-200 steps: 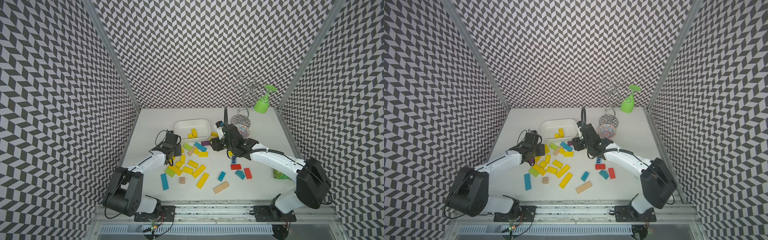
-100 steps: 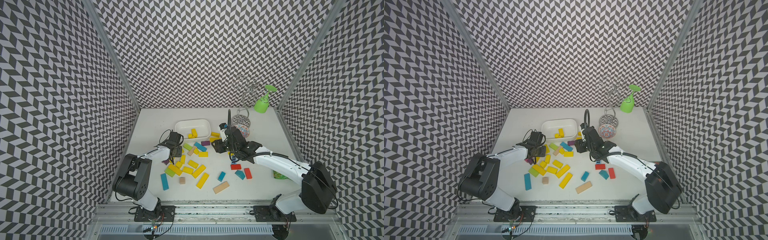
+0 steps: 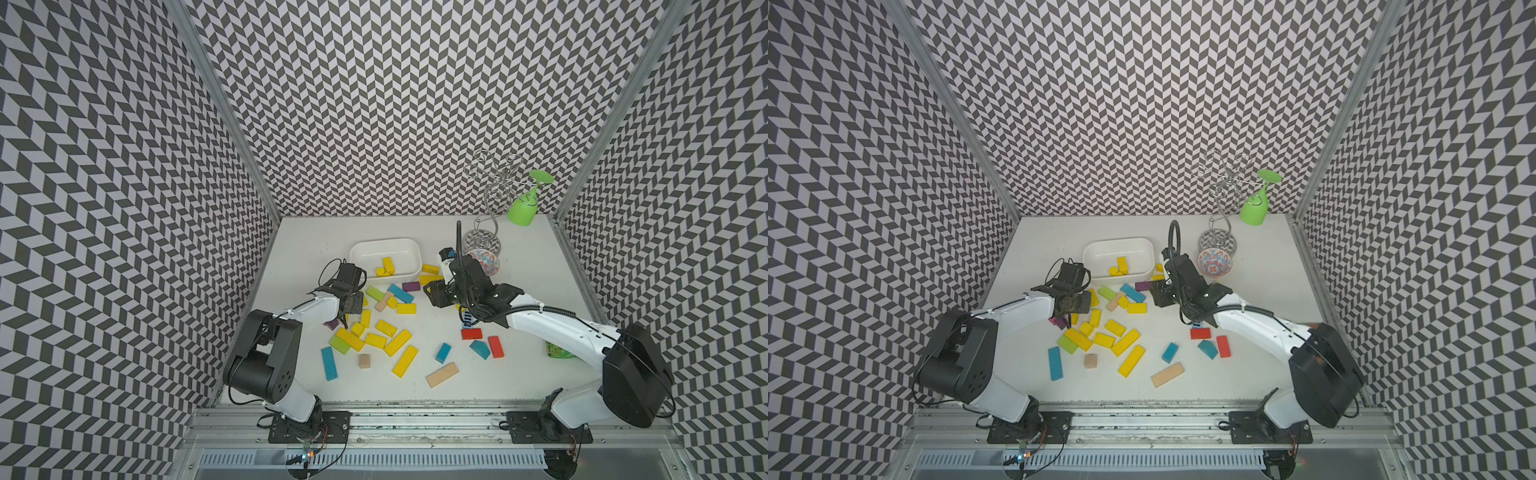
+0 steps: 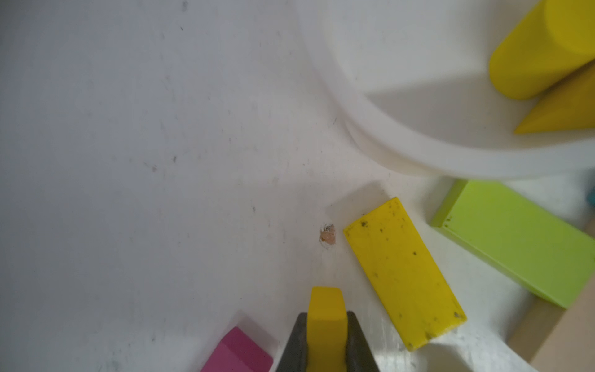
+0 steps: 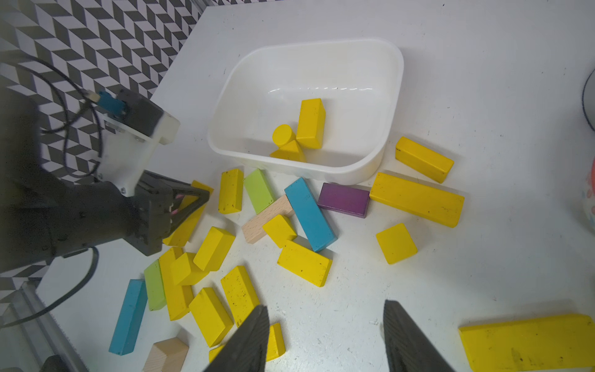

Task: Pick out the yellow building blocks
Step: Pick up the building block from the center of the board.

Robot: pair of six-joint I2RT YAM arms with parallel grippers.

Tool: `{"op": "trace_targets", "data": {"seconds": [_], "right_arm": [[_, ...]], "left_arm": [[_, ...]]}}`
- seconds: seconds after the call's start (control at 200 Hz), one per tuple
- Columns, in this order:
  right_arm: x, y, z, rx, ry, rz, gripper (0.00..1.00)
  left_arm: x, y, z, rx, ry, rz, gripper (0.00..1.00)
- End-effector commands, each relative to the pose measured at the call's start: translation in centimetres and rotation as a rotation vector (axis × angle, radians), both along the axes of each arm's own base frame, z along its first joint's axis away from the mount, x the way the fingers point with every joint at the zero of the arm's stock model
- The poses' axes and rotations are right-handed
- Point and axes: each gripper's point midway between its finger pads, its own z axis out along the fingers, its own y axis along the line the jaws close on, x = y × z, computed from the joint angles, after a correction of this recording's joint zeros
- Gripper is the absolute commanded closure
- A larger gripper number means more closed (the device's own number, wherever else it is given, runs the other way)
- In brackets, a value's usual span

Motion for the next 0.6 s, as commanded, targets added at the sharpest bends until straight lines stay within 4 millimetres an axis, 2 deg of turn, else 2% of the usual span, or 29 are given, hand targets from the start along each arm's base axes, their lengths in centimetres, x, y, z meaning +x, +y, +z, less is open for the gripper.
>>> {"op": "trace_targets", "data": {"seconds": [0.0, 0.19, 0.3, 0.466, 0.591], "right_arm": [[0.1, 0.3, 1.2, 0.047, -0.033, -0.006, 0.42], [0.0, 0.3, 0.6, 0.045, -0.022, -0.004, 0.42], [0.0, 0.1, 0.4, 0.038, -0.014, -0.011, 0.42], [0.1, -0.6, 0.4, 0.021, -0.022, -0.032, 0.42], [0.2, -1.4, 0.3, 0.013, -0.024, -0.051, 0.42]], "left_arm": [[1.0, 0.7, 4.7, 0.014, -0.126, 0.032, 0.99], [3.1, -0.9, 12.5, -0.118, -0.350, 0.024, 1.00], [4.8, -2.5, 15.4, -0.210, -0.430, -0.004, 1.00], [8.2, -4.0, 16.0, -0.268, -0.443, -0.015, 1.00], [10.6, -4.7, 14.5, -0.266, -0.425, -0.009, 1.00]]}}
